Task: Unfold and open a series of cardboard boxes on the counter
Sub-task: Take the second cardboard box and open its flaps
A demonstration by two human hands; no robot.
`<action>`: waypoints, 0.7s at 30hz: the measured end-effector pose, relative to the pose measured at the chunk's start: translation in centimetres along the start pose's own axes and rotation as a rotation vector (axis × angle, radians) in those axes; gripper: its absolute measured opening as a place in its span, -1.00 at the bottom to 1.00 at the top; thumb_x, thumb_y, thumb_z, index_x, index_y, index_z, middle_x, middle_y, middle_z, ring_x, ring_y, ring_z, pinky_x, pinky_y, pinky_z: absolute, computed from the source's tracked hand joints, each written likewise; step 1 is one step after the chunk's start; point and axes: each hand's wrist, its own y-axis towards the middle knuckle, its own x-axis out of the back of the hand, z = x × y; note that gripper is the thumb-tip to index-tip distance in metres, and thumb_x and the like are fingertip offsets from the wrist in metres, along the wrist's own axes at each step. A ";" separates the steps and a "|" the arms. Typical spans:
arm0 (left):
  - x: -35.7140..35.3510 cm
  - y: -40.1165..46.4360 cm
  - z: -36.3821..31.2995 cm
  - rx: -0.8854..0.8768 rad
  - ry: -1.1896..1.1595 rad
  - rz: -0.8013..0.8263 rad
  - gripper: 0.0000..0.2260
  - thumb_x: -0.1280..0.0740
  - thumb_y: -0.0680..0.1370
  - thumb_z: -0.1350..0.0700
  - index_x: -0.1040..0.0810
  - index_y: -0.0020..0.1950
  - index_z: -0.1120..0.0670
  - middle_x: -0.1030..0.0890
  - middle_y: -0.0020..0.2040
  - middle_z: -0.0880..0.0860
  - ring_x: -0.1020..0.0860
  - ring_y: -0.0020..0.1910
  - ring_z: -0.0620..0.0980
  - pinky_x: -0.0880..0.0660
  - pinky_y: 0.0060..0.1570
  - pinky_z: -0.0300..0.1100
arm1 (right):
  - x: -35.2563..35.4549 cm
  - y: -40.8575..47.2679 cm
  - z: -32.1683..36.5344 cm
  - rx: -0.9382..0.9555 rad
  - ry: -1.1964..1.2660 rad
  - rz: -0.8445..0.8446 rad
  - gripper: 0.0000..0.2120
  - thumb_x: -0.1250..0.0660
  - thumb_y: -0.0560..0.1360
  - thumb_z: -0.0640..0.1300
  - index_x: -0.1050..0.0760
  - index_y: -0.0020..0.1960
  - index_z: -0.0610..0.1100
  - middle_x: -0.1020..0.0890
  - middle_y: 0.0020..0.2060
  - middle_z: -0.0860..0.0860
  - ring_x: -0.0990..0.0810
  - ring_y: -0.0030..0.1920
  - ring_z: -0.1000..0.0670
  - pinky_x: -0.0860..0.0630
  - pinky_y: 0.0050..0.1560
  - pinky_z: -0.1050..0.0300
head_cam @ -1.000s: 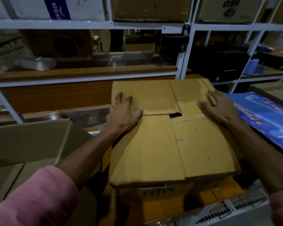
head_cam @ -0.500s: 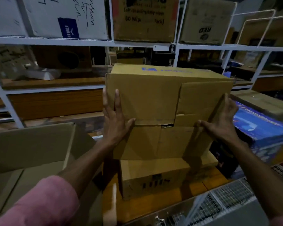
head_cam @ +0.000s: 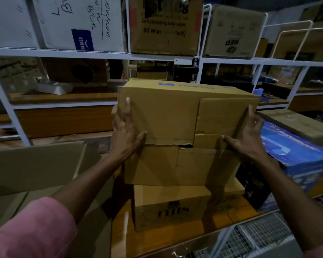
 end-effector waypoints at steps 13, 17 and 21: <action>1.7 6.6 -0.6 -0.091 0.127 0.022 0.08 -0.66 0.28 0.06 -0.05 0.61 -0.09 -0.01 0.54 0.17 -0.13 0.51 0.30 -0.47 0.26 0.34 | 2.6 5.7 0.4 0.239 -0.190 0.012 0.16 -0.66 0.24 -0.03 0.06 0.55 0.22 0.06 0.52 -0.05 -0.16 0.47 -0.35 -0.42 0.27 -0.41; 2.6 5.2 -0.8 -0.196 0.175 -0.074 -0.10 -0.67 0.28 0.07 -0.20 0.47 -0.01 -0.08 0.43 0.22 -0.19 0.44 0.33 -0.56 0.16 0.24 | 3.1 4.8 1.0 0.286 -0.206 -0.084 -0.02 -0.66 0.23 -0.07 -0.15 0.46 0.11 -0.08 0.42 -0.23 -0.24 0.38 -0.37 -0.52 0.17 -0.35; 3.7 3.2 -0.8 -0.370 0.147 -0.216 -0.34 -0.60 0.41 0.06 -0.25 0.34 0.01 -0.12 0.30 0.07 -0.33 0.28 0.33 -0.59 -0.01 0.04 | 3.4 2.9 1.2 0.341 -0.146 -0.246 -0.23 -0.63 0.29 -0.15 -0.23 0.32 0.02 -0.16 0.33 -0.25 -0.32 0.32 -0.34 -0.53 0.04 -0.10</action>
